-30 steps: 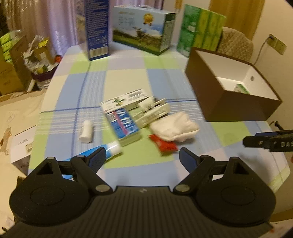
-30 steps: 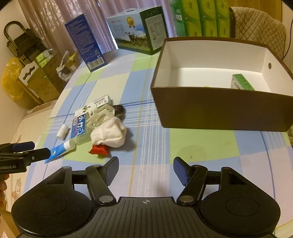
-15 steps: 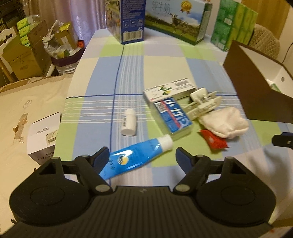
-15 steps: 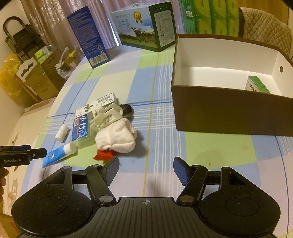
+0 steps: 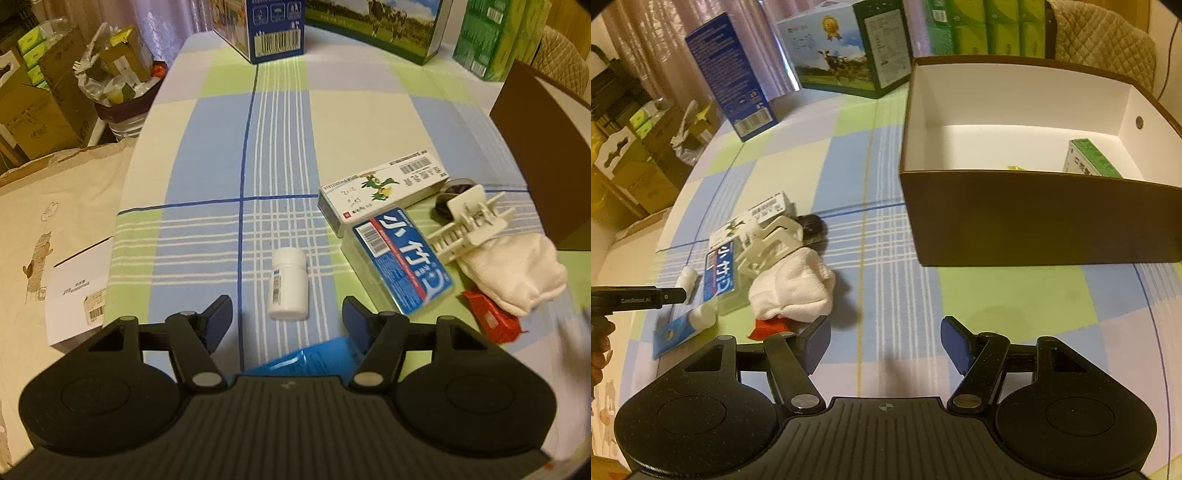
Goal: Organize objects
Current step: 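Grasp the white pill bottle with the left tool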
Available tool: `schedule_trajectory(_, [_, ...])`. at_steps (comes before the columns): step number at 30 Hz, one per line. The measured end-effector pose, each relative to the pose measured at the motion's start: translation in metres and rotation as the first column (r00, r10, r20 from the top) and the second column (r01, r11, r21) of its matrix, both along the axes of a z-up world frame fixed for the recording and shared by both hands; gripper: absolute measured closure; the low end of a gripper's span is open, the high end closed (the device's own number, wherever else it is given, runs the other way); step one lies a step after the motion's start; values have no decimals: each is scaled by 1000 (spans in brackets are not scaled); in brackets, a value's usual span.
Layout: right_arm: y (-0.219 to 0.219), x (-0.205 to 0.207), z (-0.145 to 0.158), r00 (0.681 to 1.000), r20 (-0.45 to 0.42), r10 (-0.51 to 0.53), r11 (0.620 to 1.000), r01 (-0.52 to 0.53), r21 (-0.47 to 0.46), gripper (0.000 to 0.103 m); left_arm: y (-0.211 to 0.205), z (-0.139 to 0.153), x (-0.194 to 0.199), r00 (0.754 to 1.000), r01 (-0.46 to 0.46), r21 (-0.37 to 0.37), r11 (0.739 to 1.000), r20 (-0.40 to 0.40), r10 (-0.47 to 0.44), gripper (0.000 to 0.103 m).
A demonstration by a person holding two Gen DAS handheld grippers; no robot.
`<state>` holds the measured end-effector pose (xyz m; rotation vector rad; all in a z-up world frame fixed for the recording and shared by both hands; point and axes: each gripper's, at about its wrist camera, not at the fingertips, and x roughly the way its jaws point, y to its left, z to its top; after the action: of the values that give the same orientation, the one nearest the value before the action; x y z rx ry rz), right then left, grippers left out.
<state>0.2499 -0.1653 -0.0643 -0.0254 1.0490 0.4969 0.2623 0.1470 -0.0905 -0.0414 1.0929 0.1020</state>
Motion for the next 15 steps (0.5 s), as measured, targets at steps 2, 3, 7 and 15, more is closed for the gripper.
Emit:
schedule_trajectory(2, [-1,2,-1,1000,-3,-10,1000,10,-5,40,1,-6,7,1000,7,3,1000,-14,-6,45])
schedule_trajectory(3, [-1,3,-1,1000,-4,-14,1000,14,-7,40,1,-8,9,1000,9,5,1000,-19,-9,46])
schedule_trajectory(7, [0,6,-3,1000,-11,-18,1000,18,-13,40,4,-17,19,999,12,10,1000,-38,-11,48])
schedule_trajectory(15, [9,9,-4,1000,-16,-2,1000,2,-20,40,10,-24,29,999,21,1,1000,-50,-21,56])
